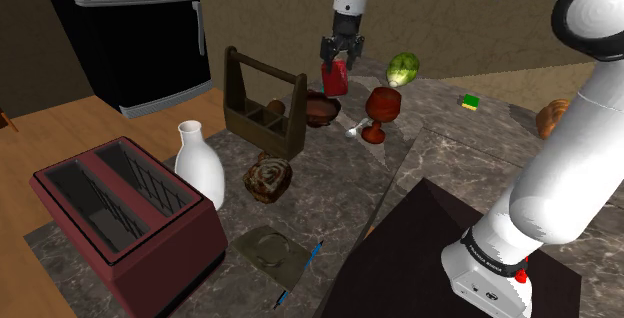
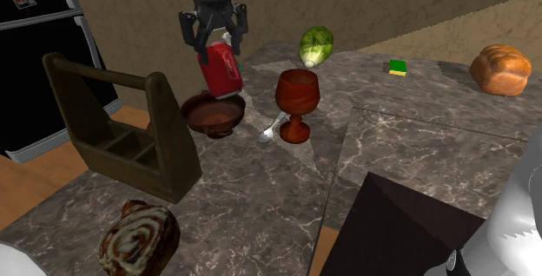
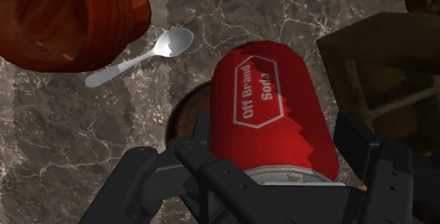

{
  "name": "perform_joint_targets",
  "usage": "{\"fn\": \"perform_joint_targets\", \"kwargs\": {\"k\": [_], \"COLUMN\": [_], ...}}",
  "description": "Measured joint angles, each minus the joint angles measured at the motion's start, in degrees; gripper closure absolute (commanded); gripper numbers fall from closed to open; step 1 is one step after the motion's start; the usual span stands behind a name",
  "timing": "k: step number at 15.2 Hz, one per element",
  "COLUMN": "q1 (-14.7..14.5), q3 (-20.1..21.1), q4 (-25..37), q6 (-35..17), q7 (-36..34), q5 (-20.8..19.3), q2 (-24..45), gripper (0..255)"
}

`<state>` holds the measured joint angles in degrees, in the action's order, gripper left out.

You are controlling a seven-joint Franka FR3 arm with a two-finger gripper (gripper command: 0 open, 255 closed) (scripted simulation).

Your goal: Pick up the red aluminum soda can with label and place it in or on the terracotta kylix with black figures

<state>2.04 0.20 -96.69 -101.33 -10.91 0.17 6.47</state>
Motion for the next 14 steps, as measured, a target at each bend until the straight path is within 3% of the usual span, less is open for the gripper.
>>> {"fn": "perform_joint_targets", "kwargs": {"k": [6, 10, 14], "q1": [1.87, 2.15, 2.13], "q3": [-1.12, -1.23, -1.23], "q4": [21.72, 22.02, 18.22], "q6": [6.90, 5.44, 2.14], "q7": [2.93, 3.34, 3.34], "q5": [0.26, 0.30, 0.29], "q2": [14.86, 16.63, 16.12], "gripper": [255, 255, 255]}}
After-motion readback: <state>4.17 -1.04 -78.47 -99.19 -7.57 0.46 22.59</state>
